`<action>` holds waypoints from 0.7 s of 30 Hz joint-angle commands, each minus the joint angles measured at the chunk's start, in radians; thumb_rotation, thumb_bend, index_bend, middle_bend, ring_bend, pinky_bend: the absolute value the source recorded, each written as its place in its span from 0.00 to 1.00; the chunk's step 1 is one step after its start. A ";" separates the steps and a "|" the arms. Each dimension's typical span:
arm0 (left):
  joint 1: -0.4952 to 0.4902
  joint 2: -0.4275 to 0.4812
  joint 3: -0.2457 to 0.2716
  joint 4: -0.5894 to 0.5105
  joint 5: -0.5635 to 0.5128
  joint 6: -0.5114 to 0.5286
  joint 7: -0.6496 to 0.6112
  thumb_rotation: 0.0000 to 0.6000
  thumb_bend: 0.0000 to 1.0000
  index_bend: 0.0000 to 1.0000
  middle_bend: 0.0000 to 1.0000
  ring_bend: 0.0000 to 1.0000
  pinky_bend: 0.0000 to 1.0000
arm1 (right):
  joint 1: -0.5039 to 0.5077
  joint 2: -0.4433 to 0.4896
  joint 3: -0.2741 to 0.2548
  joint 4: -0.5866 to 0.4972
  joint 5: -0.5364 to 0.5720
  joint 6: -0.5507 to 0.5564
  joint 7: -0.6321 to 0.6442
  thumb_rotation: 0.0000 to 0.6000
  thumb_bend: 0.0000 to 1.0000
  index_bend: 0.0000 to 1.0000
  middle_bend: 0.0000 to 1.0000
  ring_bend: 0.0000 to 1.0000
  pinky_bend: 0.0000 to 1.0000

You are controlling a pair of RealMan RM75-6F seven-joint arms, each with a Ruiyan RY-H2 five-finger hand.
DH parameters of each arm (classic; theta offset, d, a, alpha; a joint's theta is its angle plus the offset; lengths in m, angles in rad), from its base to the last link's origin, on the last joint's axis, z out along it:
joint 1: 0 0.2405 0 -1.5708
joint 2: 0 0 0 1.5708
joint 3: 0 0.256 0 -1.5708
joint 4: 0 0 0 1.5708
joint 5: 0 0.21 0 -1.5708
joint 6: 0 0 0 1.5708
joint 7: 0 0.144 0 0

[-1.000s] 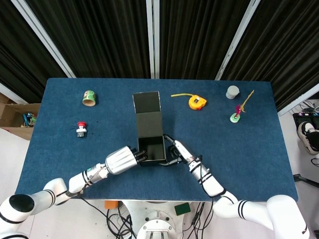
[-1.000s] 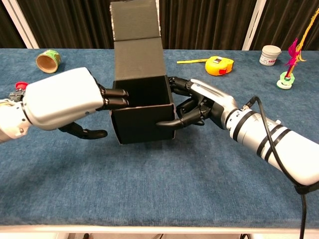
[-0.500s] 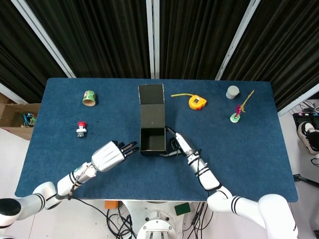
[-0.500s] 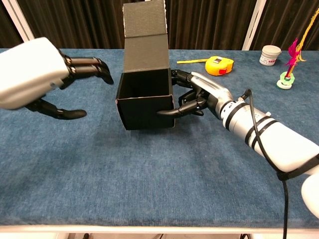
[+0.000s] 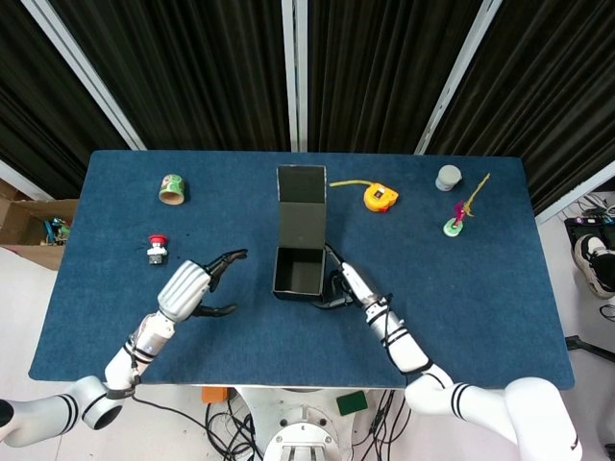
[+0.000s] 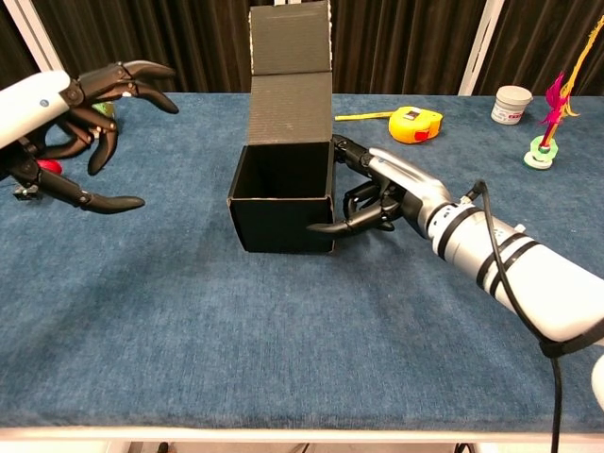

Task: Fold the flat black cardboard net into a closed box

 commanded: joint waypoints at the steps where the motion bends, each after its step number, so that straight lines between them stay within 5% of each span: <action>1: 0.011 0.009 -0.014 -0.038 -0.057 -0.073 -0.074 1.00 0.12 0.03 0.15 0.69 1.00 | -0.013 0.021 -0.012 -0.027 -0.004 0.005 -0.013 1.00 0.07 0.00 0.08 0.69 1.00; 9: -0.028 -0.014 -0.047 -0.026 -0.153 -0.287 -0.284 1.00 0.12 0.00 0.05 0.65 1.00 | -0.077 0.122 -0.017 -0.135 0.018 0.050 -0.047 1.00 0.07 0.00 0.06 0.68 1.00; 21: -0.141 -0.128 -0.090 0.150 -0.133 -0.469 -0.514 1.00 0.13 0.00 0.01 0.64 0.99 | -0.190 0.489 0.000 -0.585 -0.008 0.202 -0.203 1.00 0.06 0.00 0.15 0.69 1.00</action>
